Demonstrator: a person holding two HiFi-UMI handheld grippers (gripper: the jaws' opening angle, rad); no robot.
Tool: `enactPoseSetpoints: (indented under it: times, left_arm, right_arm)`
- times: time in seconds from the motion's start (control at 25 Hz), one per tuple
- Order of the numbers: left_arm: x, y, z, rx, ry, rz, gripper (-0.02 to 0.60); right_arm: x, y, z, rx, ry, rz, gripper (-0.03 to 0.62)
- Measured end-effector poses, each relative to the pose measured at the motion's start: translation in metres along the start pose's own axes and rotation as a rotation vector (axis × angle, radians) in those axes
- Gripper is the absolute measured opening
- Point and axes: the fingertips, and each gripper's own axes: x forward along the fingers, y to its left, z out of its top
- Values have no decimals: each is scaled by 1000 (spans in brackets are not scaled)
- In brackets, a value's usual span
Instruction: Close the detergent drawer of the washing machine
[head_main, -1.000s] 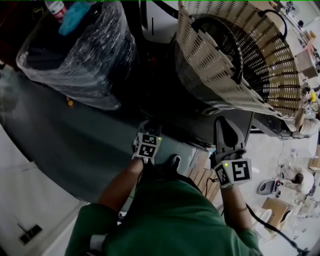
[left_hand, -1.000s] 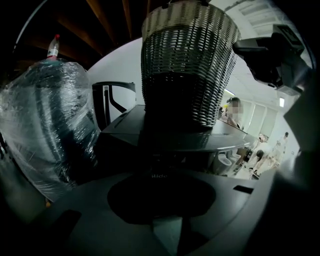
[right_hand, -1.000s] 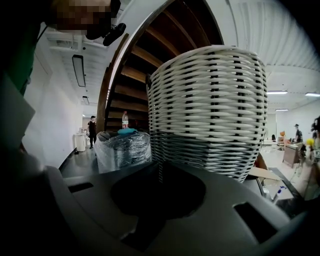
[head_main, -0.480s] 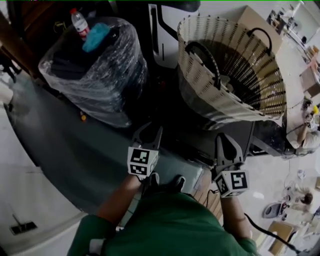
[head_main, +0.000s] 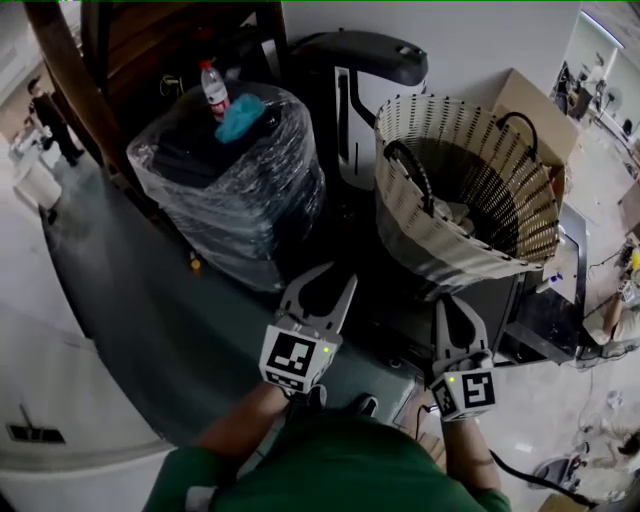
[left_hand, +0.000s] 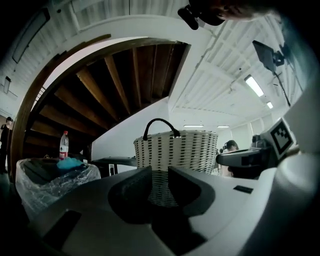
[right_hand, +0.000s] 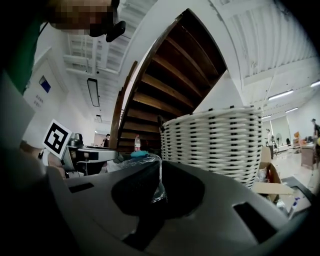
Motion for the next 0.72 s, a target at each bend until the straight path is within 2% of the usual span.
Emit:
enactPoseSetpoints:
  times: [0.28, 0.4, 0.72]
  left_arm:
    - [-15, -18, 32, 20, -71, 3, 112]
    - [-16, -21, 29, 21, -63, 2, 112]
    - [-7, -23, 23, 23, -51, -1, 112]
  right_arm:
    - [-7, 6, 11, -19, -30, 37, 35]
    - [-11, 6, 10, -30, 11, 39, 35]
    - [-19, -8, 14, -41, 11, 8, 35]
